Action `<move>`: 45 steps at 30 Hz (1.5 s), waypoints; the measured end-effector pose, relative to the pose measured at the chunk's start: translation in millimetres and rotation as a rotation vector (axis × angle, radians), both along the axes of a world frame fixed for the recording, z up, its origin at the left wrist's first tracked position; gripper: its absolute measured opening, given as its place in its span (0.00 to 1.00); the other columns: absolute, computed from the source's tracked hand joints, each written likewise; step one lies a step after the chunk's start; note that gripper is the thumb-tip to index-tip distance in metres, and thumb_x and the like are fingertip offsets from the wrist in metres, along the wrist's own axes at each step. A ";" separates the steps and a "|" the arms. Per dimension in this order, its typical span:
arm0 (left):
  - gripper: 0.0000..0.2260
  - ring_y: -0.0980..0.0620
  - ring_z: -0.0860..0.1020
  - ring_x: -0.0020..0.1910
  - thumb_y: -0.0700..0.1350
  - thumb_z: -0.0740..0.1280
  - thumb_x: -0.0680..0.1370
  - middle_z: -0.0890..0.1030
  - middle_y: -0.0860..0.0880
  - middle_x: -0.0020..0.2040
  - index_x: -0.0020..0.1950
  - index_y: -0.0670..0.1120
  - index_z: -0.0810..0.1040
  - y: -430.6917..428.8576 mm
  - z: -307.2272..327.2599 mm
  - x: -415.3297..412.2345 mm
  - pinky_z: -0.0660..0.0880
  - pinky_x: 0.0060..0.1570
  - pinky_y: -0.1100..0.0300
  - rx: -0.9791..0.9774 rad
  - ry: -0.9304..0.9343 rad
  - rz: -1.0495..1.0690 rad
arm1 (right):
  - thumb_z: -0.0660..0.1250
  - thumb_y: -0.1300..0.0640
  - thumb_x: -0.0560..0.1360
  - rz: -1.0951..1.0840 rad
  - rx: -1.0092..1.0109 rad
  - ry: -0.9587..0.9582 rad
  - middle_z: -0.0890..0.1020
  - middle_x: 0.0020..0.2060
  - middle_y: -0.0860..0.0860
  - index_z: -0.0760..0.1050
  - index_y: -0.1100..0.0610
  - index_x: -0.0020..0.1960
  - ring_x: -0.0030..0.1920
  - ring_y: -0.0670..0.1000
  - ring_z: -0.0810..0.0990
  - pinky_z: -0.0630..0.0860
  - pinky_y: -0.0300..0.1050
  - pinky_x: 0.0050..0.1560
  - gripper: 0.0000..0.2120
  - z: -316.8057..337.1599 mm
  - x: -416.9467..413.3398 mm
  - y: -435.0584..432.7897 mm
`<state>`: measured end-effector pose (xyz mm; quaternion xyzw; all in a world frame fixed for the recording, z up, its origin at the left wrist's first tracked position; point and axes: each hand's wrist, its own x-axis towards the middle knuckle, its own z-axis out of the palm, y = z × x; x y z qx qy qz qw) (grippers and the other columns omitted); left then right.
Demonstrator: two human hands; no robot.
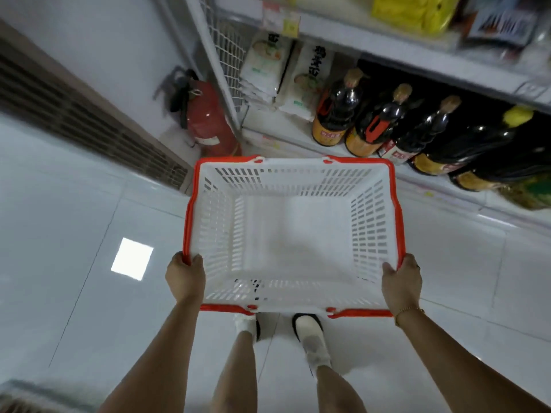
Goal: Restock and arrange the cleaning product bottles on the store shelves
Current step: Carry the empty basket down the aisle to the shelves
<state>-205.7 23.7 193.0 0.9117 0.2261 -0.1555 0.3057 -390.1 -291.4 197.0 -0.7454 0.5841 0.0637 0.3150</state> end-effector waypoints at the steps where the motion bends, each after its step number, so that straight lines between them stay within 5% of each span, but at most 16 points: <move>1: 0.05 0.44 0.75 0.39 0.38 0.65 0.76 0.80 0.41 0.41 0.44 0.36 0.76 5.6 13.3 -12.1 0.74 0.44 0.54 -0.005 0.001 0.029 | 0.63 0.64 0.78 0.014 -0.001 0.009 0.76 0.54 0.66 0.68 0.69 0.58 0.53 0.66 0.77 0.74 0.54 0.53 0.12 14.2 -6.2 2.0; 12: 0.04 0.41 0.74 0.36 0.36 0.65 0.76 0.77 0.40 0.37 0.43 0.36 0.75 150.6 159.3 -84.7 0.68 0.34 0.55 0.020 -0.024 0.305 | 0.64 0.65 0.77 0.260 0.085 -0.027 0.75 0.57 0.67 0.69 0.70 0.58 0.55 0.65 0.77 0.74 0.54 0.54 0.12 135.1 19.1 110.7; 16: 0.05 0.44 0.72 0.36 0.36 0.65 0.77 0.77 0.40 0.38 0.45 0.34 0.76 236.1 190.3 -68.6 0.69 0.38 0.53 0.063 -0.052 0.428 | 0.62 0.65 0.78 0.380 0.147 -0.054 0.74 0.59 0.66 0.68 0.69 0.59 0.56 0.64 0.77 0.74 0.50 0.53 0.11 151.1 75.0 190.5; 27: 0.05 0.37 0.79 0.42 0.37 0.67 0.75 0.80 0.35 0.44 0.46 0.35 0.77 488.4 235.5 28.6 0.77 0.47 0.47 0.007 -0.123 0.675 | 0.61 0.67 0.78 0.565 0.211 -0.182 0.75 0.59 0.63 0.69 0.67 0.59 0.59 0.62 0.76 0.72 0.49 0.59 0.10 190.5 253.9 438.3; 32: 0.09 0.43 0.75 0.44 0.37 0.67 0.76 0.78 0.36 0.45 0.52 0.32 0.78 563.0 252.3 82.4 0.68 0.44 0.56 0.022 -0.141 0.727 | 0.62 0.66 0.77 0.646 0.222 -0.228 0.75 0.58 0.61 0.69 0.66 0.59 0.58 0.61 0.76 0.74 0.51 0.59 0.11 207.8 338.4 518.0; 36: 0.10 0.39 0.79 0.45 0.39 0.68 0.75 0.80 0.35 0.47 0.52 0.33 0.78 617.3 256.8 130.6 0.74 0.46 0.49 0.034 -0.155 0.771 | 0.58 0.69 0.76 0.847 0.271 -0.177 0.75 0.57 0.59 0.67 0.66 0.59 0.54 0.58 0.76 0.76 0.49 0.53 0.12 216.1 416.9 562.3; 40: 0.06 0.49 0.72 0.31 0.38 0.68 0.76 0.77 0.40 0.42 0.49 0.37 0.77 666.5 256.2 187.3 0.71 0.31 0.59 0.009 -0.127 0.859 | 0.55 0.70 0.77 0.986 0.319 -0.170 0.73 0.55 0.57 0.65 0.64 0.58 0.50 0.54 0.74 0.76 0.46 0.48 0.11 224.3 496.8 610.7; 45: 0.03 0.52 0.69 0.29 0.37 0.67 0.76 0.72 0.45 0.33 0.44 0.39 0.75 718.5 257.9 249.4 0.67 0.29 0.61 -0.016 -0.164 0.959 | 0.55 0.70 0.77 1.052 0.355 -0.173 0.73 0.56 0.60 0.65 0.63 0.59 0.50 0.54 0.74 0.77 0.48 0.49 0.11 223.6 584.4 672.4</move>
